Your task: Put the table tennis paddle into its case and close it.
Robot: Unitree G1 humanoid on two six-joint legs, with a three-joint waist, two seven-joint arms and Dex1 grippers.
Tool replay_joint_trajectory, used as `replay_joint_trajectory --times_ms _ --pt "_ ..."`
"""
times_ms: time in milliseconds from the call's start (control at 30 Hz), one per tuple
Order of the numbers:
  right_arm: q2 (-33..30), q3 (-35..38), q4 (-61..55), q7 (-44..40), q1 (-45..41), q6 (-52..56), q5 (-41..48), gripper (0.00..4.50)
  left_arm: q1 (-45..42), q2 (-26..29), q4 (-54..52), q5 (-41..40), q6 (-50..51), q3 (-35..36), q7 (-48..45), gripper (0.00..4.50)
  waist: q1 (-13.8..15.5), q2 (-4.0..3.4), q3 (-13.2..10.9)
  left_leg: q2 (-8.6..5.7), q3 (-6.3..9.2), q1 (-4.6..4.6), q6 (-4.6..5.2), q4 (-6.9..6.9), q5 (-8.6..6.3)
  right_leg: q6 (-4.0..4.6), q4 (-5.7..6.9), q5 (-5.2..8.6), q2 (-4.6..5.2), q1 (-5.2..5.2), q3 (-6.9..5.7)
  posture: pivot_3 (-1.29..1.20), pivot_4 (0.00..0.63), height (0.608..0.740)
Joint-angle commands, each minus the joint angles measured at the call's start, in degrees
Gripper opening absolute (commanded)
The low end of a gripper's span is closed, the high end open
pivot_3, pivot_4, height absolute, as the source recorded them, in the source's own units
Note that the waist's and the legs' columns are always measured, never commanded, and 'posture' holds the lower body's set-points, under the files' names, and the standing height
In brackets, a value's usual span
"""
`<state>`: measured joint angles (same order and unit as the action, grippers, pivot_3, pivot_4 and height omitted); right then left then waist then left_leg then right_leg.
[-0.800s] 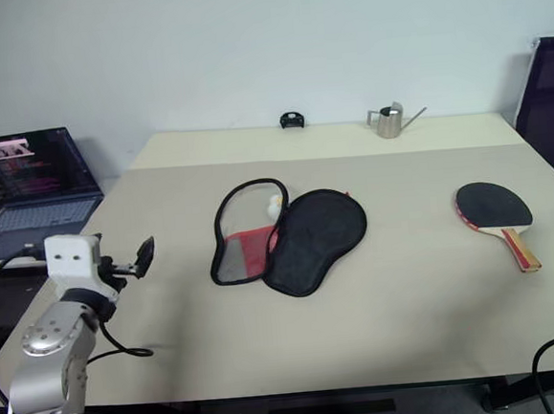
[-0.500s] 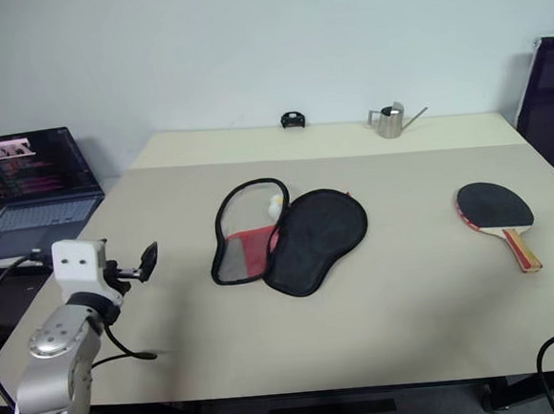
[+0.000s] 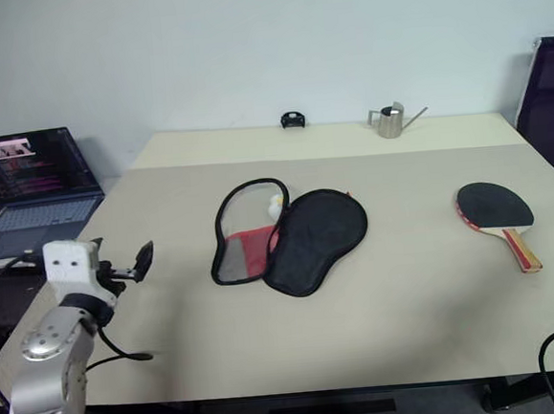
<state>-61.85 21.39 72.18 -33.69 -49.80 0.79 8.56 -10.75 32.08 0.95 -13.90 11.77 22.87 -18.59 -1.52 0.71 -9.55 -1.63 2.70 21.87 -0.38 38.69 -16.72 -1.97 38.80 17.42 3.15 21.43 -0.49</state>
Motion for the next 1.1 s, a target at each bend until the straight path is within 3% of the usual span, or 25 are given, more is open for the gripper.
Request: replay_joint_trajectory --times_ms 33,300,467,600,867,1100 --pt "0.4 1.8 -3.8 -2.0 2.1 0.1 2.5 4.47 -2.3 2.1 1.3 -1.7 -1.6 2.0 -2.2 4.50 0.0 0.00 0.0 0.00 0.00 0.00 0.00 0.00 0.00 0.00 0.00 0.00 0.00 0.00 0.00 0.00 0.150 0.740" --pt "2.3 1.0 -12.8 -5.7 9.6 1.3 4.0 4.47 -7.2 4.7 6.2 -2.4 -2.3 0.9 -6.3 4.50 0.0 -0.03 0.0 0.00 0.00 0.01 0.00 0.00 0.00 0.00 0.01 0.00 0.00 0.02 0.00 0.00 0.150 0.740" --pt "4.2 2.5 -24.4 -8.5 11.3 17.5 10.0 4.47 -9.1 6.1 8.1 -3.0 -2.2 0.1 -10.3 4.50 -0.3 -0.08 0.0 0.02 -0.01 -0.03 0.00 0.00 0.00 0.00 0.08 0.00 -0.01 0.04 0.01 0.00 0.150 0.740" --pt "7.5 5.7 -35.7 -8.4 13.2 24.1 16.1 4.47 -11.6 6.6 9.7 -3.7 -2.2 -0.5 -13.4 4.50 0.0 -0.09 -0.1 0.02 0.04 0.01 0.00 0.01 0.00 0.00 0.07 0.00 -0.01 0.05 -0.03 0.00 0.150 0.740" --pt "12.4 2.6 -65.0 -10.9 21.0 39.7 26.2 4.47 -16.8 5.7 12.1 -5.1 -1.1 -5.2 -20.7 4.50 0.3 -0.09 -0.1 0.02 0.07 0.09 0.00 0.03 0.00 -0.01 0.06 0.00 0.00 0.11 -0.06 0.00 0.150 0.740" --pt "18.8 -3.5 -76.5 -6.3 20.3 49.2 30.0 4.47 -19.0 6.6 13.1 -5.8 0.7 -8.5 -27.5 4.50 0.2 -0.09 -0.1 0.02 0.09 0.08 0.01 0.03 -0.01 -0.01 0.08 0.00 0.00 0.14 -0.05 0.00 0.150 0.740"
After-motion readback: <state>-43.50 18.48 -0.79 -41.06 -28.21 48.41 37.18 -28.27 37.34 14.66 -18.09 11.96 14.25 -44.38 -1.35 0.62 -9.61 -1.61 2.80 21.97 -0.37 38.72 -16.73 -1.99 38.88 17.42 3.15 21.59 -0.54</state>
